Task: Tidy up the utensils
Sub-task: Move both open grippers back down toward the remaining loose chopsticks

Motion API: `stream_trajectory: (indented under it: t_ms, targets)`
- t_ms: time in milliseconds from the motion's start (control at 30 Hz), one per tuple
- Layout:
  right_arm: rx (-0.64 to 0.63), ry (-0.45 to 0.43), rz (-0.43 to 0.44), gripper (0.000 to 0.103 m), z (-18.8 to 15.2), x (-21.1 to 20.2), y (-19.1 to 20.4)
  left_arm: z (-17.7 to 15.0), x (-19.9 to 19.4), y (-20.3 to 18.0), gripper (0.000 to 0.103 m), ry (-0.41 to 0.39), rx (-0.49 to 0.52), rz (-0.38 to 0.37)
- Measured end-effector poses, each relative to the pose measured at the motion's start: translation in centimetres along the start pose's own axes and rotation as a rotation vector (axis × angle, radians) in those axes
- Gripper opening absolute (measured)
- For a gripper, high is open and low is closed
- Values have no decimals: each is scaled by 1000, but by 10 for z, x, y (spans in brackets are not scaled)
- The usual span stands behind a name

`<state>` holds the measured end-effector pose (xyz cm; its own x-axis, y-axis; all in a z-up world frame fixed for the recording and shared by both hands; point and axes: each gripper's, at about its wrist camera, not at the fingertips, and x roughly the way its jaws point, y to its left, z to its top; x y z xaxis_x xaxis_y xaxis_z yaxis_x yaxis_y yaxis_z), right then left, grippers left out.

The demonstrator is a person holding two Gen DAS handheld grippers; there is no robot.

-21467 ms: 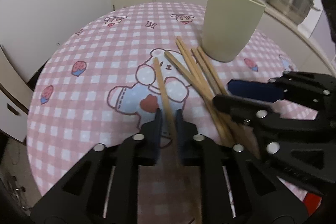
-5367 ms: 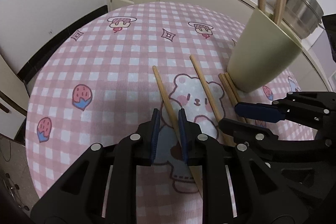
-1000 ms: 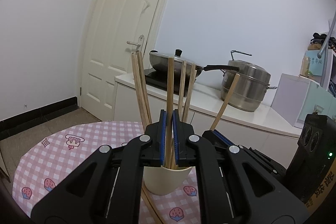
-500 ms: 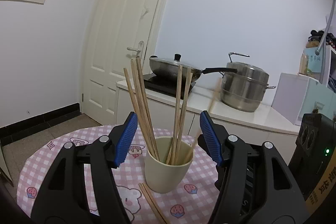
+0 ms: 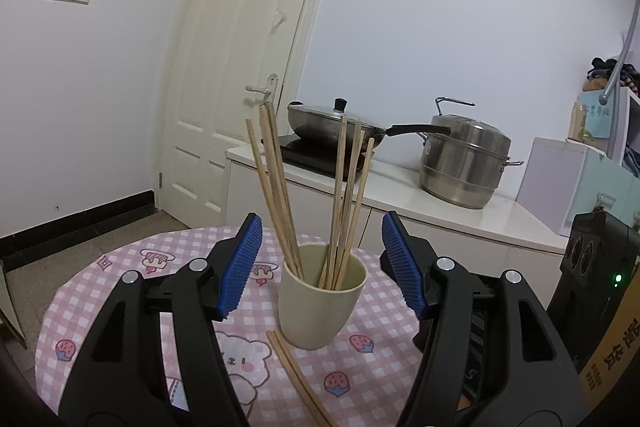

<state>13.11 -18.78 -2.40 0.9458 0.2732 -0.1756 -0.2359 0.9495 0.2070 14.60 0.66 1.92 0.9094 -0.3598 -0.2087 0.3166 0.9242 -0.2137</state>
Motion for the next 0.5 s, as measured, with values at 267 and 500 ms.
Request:
stream_trajectory:
  t_ms: [267, 500]
  targets:
    - [8, 25, 9, 29, -3, -10, 4, -16, -9, 17, 62, 72, -66, 43]
    - [-6, 67, -5, 30, -9, -16, 8, -40, -5, 25, 62, 197, -90, 78]
